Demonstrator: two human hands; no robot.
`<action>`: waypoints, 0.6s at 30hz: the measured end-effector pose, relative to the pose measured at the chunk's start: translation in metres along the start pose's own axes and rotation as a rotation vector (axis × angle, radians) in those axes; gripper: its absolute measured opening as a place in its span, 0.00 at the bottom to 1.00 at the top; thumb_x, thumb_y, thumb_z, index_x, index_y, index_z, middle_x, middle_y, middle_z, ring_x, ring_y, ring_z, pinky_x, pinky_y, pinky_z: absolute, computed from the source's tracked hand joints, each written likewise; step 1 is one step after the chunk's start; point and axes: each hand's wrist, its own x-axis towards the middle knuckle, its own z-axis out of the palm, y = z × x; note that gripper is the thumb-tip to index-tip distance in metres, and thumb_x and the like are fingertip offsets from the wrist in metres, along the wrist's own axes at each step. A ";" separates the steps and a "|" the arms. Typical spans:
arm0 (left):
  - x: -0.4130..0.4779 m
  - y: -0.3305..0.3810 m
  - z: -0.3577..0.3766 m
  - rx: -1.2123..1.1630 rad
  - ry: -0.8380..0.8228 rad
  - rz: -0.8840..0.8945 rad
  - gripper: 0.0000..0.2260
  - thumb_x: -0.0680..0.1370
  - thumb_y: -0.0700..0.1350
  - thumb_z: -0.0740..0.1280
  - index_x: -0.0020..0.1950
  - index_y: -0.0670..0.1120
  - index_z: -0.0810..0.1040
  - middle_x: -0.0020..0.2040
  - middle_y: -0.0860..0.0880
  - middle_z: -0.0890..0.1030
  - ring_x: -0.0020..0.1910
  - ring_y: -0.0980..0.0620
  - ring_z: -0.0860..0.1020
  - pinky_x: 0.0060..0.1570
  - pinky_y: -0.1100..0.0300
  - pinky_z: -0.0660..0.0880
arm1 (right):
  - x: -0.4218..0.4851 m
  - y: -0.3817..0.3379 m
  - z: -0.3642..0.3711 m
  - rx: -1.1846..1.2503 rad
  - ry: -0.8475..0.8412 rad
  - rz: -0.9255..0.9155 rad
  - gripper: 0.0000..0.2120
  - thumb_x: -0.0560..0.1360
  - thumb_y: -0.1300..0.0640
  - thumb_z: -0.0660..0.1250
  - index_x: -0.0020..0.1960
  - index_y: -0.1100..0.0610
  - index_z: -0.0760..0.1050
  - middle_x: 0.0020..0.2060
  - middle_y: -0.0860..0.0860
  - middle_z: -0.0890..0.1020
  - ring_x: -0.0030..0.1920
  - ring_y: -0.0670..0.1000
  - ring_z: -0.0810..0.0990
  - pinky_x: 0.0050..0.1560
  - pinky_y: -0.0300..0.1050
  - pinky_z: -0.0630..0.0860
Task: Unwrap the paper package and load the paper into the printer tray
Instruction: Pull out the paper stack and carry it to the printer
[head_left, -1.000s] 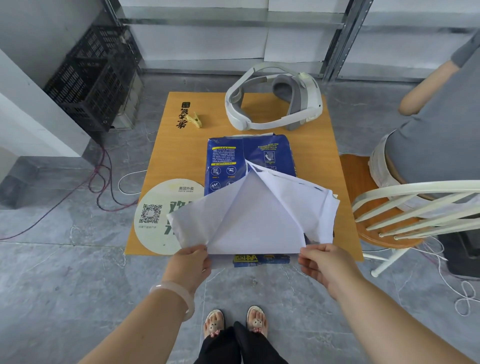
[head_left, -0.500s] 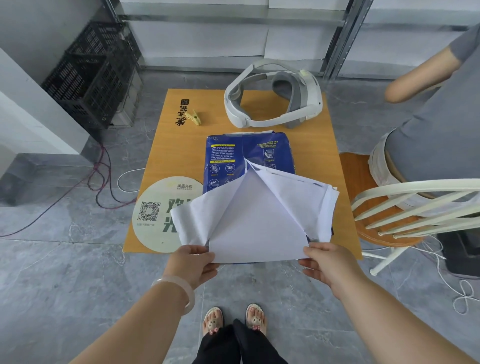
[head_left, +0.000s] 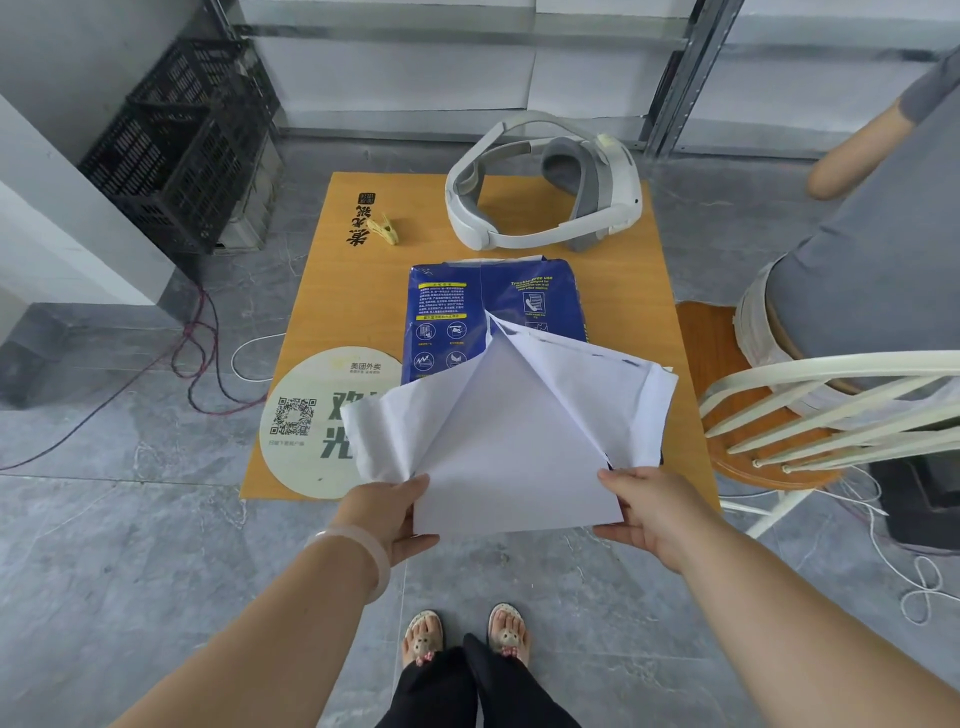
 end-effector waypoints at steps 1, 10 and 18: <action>0.001 0.000 0.001 0.000 0.007 0.005 0.05 0.74 0.42 0.70 0.45 0.42 0.77 0.43 0.41 0.82 0.41 0.43 0.82 0.27 0.54 0.81 | 0.000 0.000 0.000 -0.007 -0.002 -0.008 0.10 0.74 0.59 0.70 0.53 0.63 0.76 0.57 0.61 0.79 0.45 0.57 0.83 0.32 0.48 0.82; 0.001 -0.017 -0.003 -0.017 -0.020 0.045 0.03 0.74 0.39 0.69 0.48 0.43 0.78 0.47 0.41 0.80 0.46 0.41 0.80 0.28 0.54 0.80 | -0.013 0.008 -0.007 -0.009 -0.042 0.015 0.09 0.75 0.60 0.69 0.53 0.63 0.75 0.50 0.60 0.82 0.44 0.58 0.83 0.30 0.46 0.81; 0.003 -0.025 0.007 -0.031 0.006 0.115 0.04 0.74 0.44 0.70 0.48 0.45 0.79 0.50 0.43 0.81 0.46 0.44 0.81 0.32 0.54 0.82 | -0.015 0.012 0.010 0.085 -0.008 -0.030 0.09 0.77 0.60 0.66 0.55 0.60 0.74 0.47 0.57 0.79 0.42 0.55 0.80 0.34 0.51 0.81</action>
